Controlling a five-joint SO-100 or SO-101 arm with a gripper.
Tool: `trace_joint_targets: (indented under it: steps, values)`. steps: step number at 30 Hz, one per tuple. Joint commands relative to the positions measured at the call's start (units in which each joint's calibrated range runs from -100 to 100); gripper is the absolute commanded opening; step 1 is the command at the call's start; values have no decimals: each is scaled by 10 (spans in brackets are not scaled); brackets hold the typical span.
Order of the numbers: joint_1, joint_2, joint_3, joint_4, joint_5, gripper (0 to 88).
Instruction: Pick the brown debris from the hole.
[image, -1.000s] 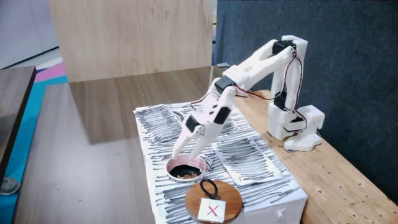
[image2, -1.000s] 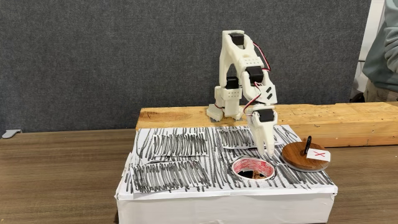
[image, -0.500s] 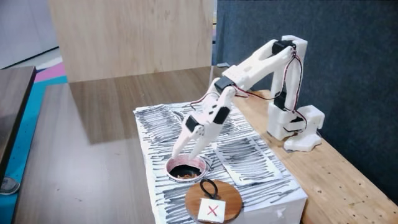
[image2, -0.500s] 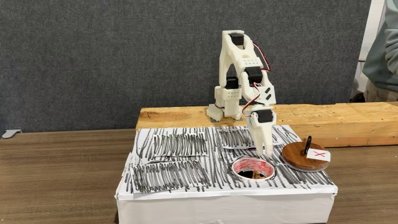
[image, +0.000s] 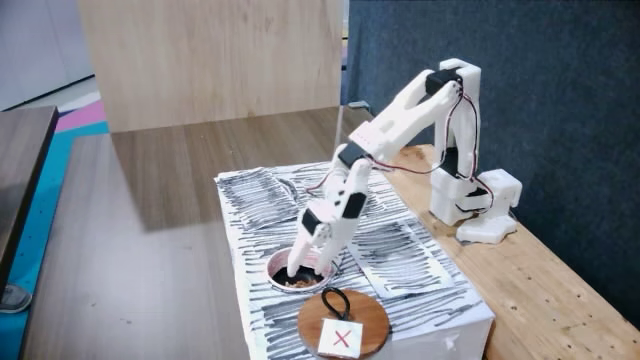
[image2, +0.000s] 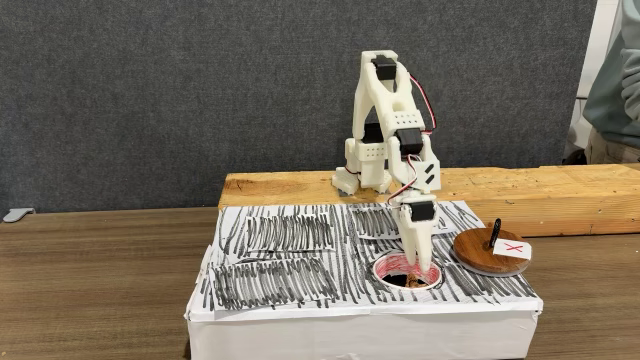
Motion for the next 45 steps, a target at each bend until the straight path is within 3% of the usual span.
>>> trace_joint_targets:
  steps: [1,20,34,36,40,45]
  values:
    - [-2,18,-14,-6,-1,199]
    - [-8,137,-166,-6,1,200]
    - [-8,152,-166,-6,1,194]
    - [-8,152,-166,-4,1,161]
    - [-8,152,-165,-3,-1,1]
    - [-8,152,-164,-3,1,11]
